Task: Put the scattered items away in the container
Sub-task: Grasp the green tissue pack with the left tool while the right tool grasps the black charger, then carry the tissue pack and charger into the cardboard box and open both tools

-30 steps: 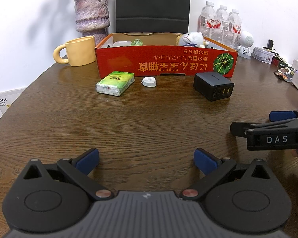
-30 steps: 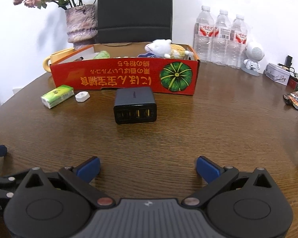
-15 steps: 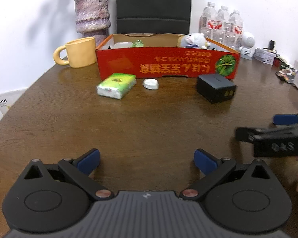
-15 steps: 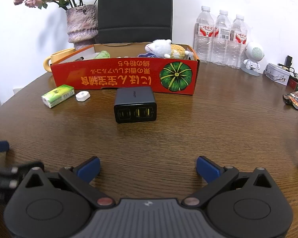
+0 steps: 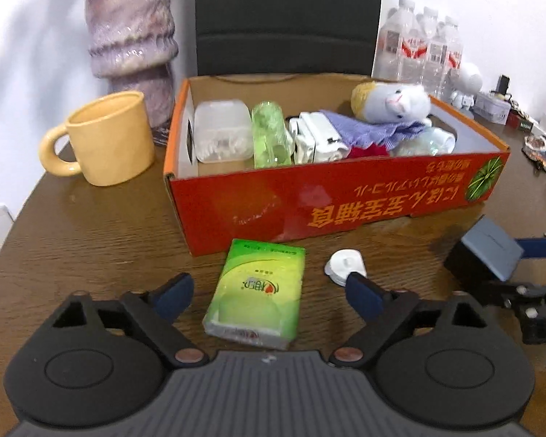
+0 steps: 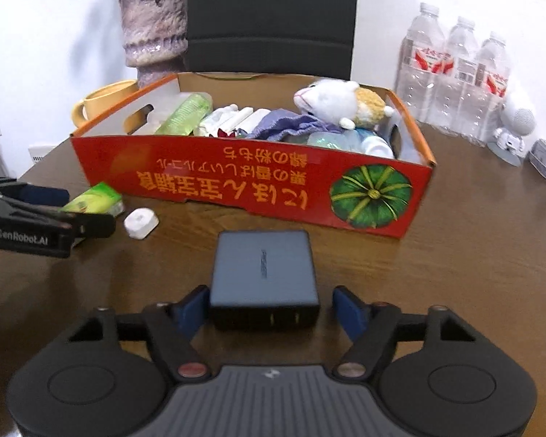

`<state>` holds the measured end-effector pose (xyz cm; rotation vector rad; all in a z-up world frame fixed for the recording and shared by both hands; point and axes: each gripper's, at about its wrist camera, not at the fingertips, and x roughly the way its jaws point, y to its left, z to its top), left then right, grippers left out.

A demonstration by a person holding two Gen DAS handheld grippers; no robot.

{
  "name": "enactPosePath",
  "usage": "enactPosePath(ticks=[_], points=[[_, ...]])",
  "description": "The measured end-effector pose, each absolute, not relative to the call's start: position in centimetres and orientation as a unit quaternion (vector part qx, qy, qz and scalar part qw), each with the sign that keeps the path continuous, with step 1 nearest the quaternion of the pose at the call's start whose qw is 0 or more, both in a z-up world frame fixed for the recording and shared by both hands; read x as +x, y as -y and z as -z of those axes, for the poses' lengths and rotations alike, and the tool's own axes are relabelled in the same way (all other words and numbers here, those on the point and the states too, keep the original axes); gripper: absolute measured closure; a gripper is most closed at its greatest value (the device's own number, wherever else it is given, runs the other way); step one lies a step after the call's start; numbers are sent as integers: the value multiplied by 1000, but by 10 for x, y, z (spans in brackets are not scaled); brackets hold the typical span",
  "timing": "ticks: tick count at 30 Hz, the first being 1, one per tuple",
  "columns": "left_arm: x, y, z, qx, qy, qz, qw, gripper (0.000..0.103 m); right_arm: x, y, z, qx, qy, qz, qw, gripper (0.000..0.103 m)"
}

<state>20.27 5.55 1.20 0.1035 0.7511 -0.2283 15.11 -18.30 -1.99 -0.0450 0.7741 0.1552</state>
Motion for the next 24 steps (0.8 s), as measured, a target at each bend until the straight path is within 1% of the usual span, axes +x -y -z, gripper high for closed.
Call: enactPosePath(ticks=[1, 2, 3, 4, 7, 10, 17, 20, 24], points=[[203, -56, -11, 52, -366, 107, 923, 37, 153, 181, 22, -20, -371, -76, 925, 43], [204, -56, -10, 53, -367, 104, 923, 47, 154, 180, 23, -17, -366, -78, 927, 45], [204, -57, -9, 53, -366, 101, 923, 52, 155, 177, 23, -21, -364, -75, 928, 45], [203, -58, -10, 51, -365, 101, 924, 54, 154, 175, 23, -24, -364, -72, 928, 45], [195, -56, -11, 48, -365, 95, 925, 56, 150, 173, 21, -21, -371, -75, 925, 46], [171, -52, -15, 41, -361, 86, 928, 57, 135, 173, 18, -19, -375, -81, 923, 46], [96, -49, -49, -31, -307, 75, 948, 57, 81, 189, 4, 7, -377, -107, 920, 46], [84, -45, -66, -48, -295, 85, 951, 57, 62, 198, -8, 15, -365, -113, 924, 46], [100, -44, -86, -41, -274, 85, 957, 57, 59, 206, -17, 13, -356, -115, 927, 46]])
